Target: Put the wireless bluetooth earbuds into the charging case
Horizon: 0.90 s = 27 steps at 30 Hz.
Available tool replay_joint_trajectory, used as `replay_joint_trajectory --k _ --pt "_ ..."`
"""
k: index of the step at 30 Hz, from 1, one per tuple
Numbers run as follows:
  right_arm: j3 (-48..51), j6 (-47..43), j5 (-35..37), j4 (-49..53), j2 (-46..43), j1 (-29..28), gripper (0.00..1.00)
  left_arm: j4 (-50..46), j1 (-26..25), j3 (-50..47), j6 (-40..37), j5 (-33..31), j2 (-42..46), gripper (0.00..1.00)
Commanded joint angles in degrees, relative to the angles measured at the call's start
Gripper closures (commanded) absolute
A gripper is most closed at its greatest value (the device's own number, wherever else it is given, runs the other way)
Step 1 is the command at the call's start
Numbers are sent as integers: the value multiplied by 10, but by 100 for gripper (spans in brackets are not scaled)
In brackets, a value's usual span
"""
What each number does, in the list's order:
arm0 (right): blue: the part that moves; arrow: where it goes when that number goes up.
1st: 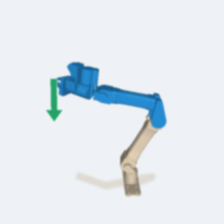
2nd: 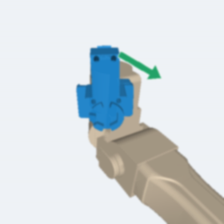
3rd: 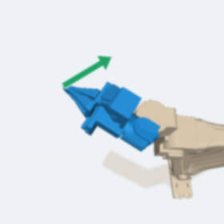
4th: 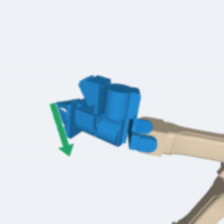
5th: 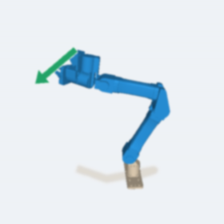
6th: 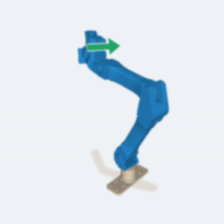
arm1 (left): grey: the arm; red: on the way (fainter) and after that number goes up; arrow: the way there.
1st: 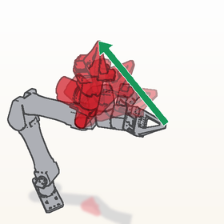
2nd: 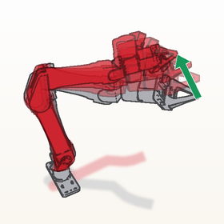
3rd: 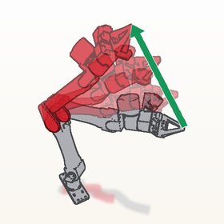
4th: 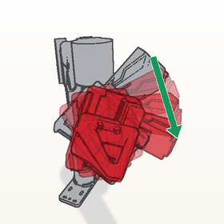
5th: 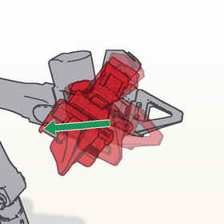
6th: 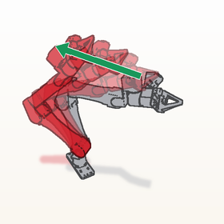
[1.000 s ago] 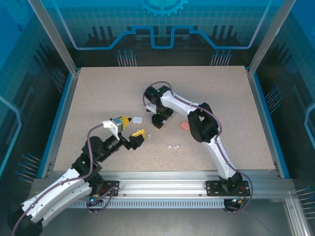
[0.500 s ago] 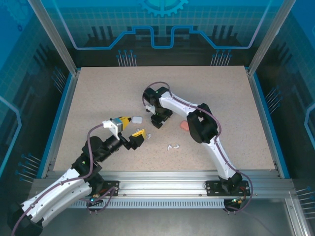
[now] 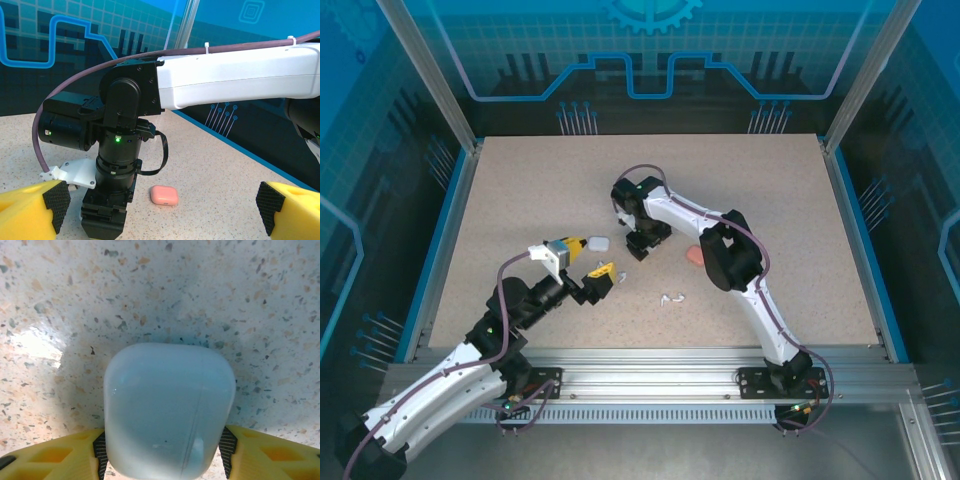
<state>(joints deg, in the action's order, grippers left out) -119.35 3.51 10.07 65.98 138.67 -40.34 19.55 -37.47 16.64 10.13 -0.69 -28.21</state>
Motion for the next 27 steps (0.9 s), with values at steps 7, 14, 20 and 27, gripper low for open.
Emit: replay_joint_trajectory --k 7,14,20,27 --pt "-4 32 -20 -74 -11 8 36 12 -3 -3 -6 -7 6 1" --pt "-13 40 -28 -70 -5 9 36 13 -3 -5 -6 -6 7 1" --pt "-8 42 -25 -54 7 9 39 11 -3 -7 -7 -7 12 1" --pt "24 46 -19 -50 -8 9 42 8 -3 -6 -8 -8 15 1"
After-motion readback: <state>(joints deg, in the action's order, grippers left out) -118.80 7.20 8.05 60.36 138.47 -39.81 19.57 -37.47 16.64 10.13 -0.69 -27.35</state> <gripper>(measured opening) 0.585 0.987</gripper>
